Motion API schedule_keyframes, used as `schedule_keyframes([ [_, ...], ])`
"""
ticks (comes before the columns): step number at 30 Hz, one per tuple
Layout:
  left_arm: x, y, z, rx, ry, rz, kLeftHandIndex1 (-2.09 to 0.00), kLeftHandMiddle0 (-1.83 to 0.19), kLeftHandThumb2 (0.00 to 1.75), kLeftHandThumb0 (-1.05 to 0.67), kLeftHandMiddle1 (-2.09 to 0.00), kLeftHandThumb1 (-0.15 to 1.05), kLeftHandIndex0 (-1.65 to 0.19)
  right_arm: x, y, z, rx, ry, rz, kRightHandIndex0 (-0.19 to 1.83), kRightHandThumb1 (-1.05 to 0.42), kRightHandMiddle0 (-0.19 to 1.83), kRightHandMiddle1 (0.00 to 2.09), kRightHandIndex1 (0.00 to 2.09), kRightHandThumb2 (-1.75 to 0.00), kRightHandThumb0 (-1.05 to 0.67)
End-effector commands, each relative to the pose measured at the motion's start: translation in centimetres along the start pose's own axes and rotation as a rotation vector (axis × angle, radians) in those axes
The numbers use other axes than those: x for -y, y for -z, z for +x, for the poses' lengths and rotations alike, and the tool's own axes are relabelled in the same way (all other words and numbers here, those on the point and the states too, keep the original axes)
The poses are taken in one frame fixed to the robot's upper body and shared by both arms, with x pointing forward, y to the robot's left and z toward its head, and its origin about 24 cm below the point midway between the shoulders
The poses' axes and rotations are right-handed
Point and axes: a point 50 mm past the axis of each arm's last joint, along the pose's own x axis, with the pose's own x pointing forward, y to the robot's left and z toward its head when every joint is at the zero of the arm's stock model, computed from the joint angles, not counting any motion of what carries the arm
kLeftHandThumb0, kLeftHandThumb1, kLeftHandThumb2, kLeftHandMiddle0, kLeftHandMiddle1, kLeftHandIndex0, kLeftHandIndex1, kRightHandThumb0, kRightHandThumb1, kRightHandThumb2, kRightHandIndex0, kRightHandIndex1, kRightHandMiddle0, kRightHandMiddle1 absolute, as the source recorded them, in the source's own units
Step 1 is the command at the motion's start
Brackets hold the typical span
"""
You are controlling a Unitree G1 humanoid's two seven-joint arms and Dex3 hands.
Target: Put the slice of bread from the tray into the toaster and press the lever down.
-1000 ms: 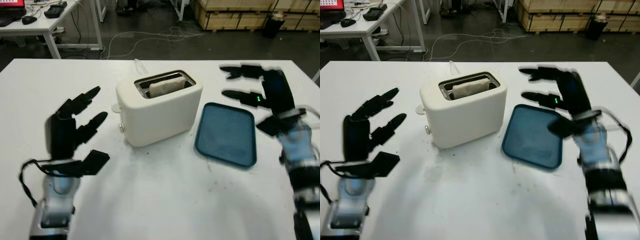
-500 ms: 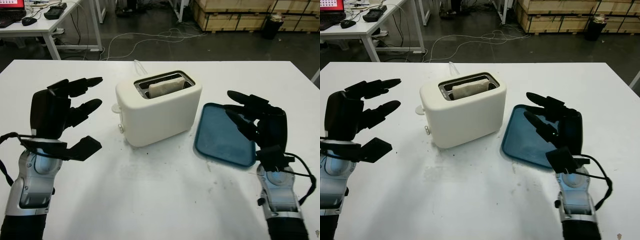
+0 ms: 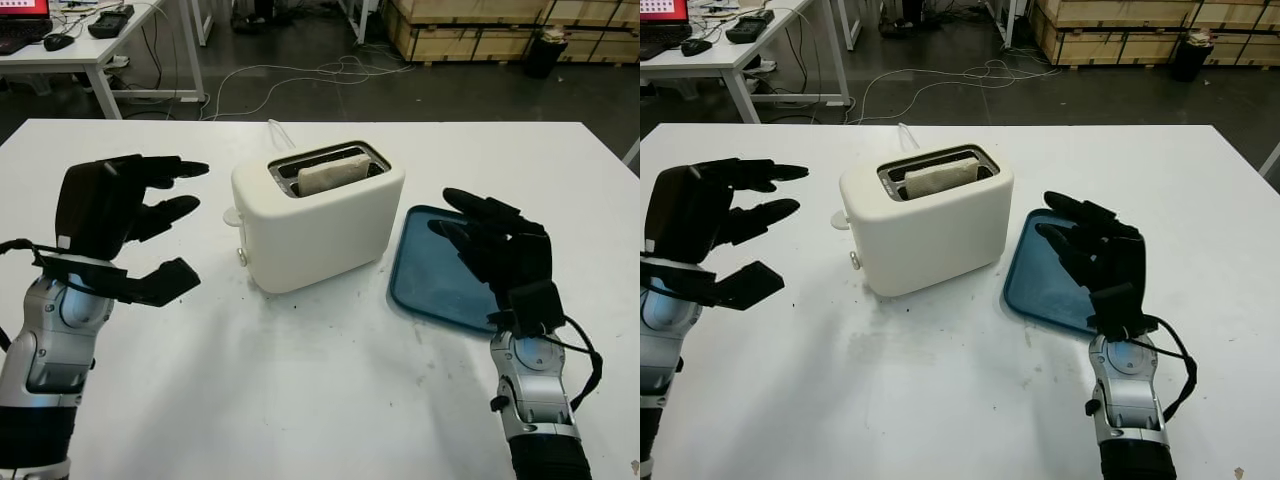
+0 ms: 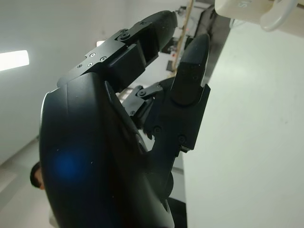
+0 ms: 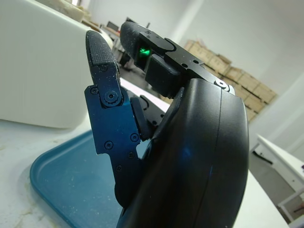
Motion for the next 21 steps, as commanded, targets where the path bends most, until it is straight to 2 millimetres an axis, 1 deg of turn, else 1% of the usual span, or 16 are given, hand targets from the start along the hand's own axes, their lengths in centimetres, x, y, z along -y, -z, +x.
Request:
schedule_keyframes([
  [1,0.0,-0.1,0.5,0.035,0.007,0.03,-0.11,-1.01,0.0,-0.27,-0.9,0.79,-1.15,0.1,-0.1,0.4,0.001,0.013,-0.012,1.17,-0.92,1.03,0.0,0.08,-0.02,-0.5],
  [7,0.5,0.4,0.7,0.04,0.068,0.07,-0.07,-0.95,0.01,-0.32,-1.15,0.83,-1.22,0.1,-0.1,0.5,-0.012,0.021,-0.041,1.18,-0.92,1.02,0.0,0.06,-0.01,-0.5],
  [12,1.0,0.8,1.0,0.041,0.132,0.103,-0.06,-0.92,0.01,-0.34,-1.21,0.86,-1.23,0.1,0.0,0.7,-0.007,0.019,-0.04,1.19,-0.92,1.03,0.0,0.06,-0.02,-0.51],
  [15,1.7,1.0,1.1,0.039,0.153,0.086,-0.06,-0.93,0.0,-0.34,-1.24,0.86,-1.24,0.0,0.2,0.6,-0.01,0.009,-0.039,1.2,-0.92,1.04,0.01,0.06,-0.02,-0.51],
  [21,3.4,1.1,0.7,0.042,0.19,0.059,-0.06,-0.92,0.0,-0.37,-1.48,0.86,-1.27,-0.2,0.2,0.5,-0.023,0.01,-0.053,1.21,-0.92,1.04,0.0,0.05,-0.03,-0.56],
])
